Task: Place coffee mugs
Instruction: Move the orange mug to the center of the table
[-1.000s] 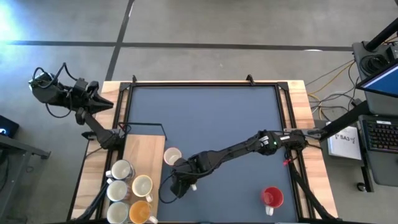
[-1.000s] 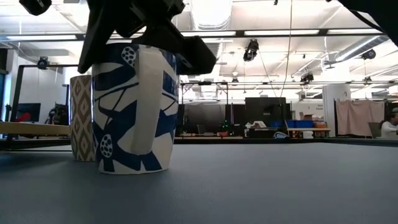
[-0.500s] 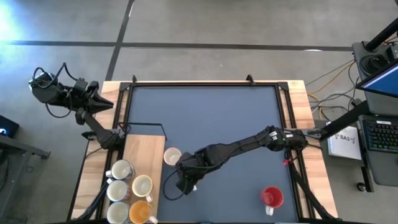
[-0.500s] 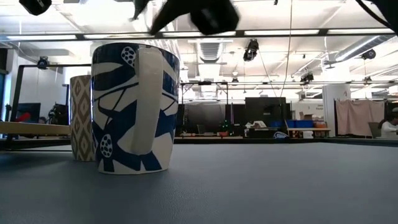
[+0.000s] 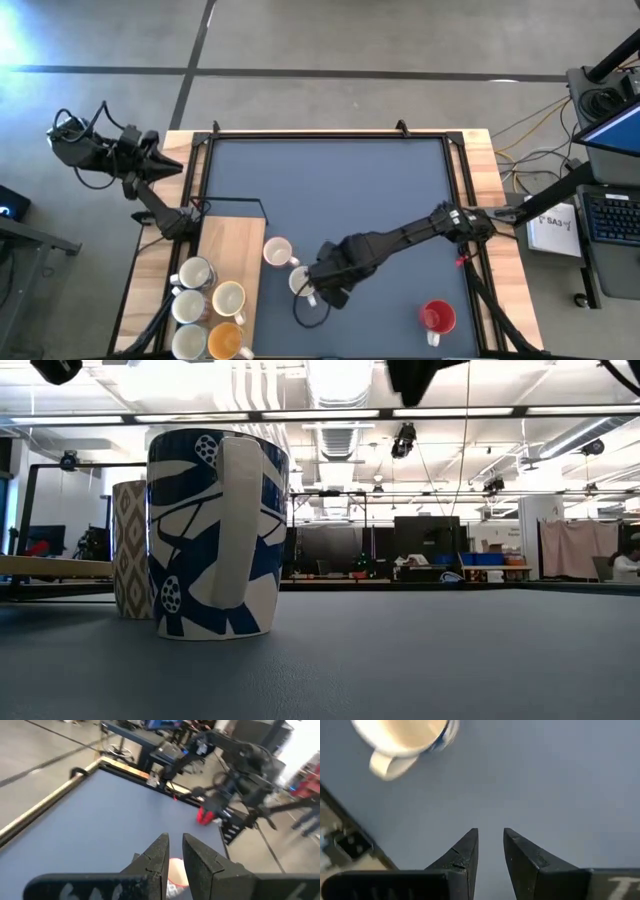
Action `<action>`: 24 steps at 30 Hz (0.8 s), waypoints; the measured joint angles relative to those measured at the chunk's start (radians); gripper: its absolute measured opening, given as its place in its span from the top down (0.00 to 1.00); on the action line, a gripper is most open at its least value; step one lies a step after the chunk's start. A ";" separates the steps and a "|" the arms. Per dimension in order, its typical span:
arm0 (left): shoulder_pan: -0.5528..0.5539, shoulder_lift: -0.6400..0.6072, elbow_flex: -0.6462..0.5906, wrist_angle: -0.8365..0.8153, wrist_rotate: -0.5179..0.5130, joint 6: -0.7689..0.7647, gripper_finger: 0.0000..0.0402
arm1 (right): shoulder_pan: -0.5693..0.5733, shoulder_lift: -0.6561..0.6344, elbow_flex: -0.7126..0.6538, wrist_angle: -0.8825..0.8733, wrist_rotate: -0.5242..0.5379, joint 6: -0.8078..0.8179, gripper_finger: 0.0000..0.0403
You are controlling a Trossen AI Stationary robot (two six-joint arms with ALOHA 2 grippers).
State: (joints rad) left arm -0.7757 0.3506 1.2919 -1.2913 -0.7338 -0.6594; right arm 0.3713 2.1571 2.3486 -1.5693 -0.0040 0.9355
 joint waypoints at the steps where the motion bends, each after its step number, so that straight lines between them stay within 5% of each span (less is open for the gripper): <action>1: 0.000 0.002 0.000 0.001 -0.017 -0.005 0.91 | 0.011 0.000 0.000 -0.001 -0.001 -0.011 0.80; 12: 0.000 0.006 -0.005 0.046 -0.148 -0.038 0.91 | 0.165 -0.130 -0.164 0.000 0.033 -0.072 0.81; 18: 0.000 0.026 -0.006 0.054 -0.150 -0.077 0.91 | 0.252 -0.356 -0.490 0.015 0.056 0.186 0.81; 24: 0.000 0.069 -0.006 0.089 -0.175 -0.092 0.91 | 0.352 -0.560 -0.774 0.214 0.030 0.461 0.82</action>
State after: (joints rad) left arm -0.7757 0.4199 1.2858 -1.2021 -0.9090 -0.7516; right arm 0.7236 1.5967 1.5741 -1.3548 0.0261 1.3961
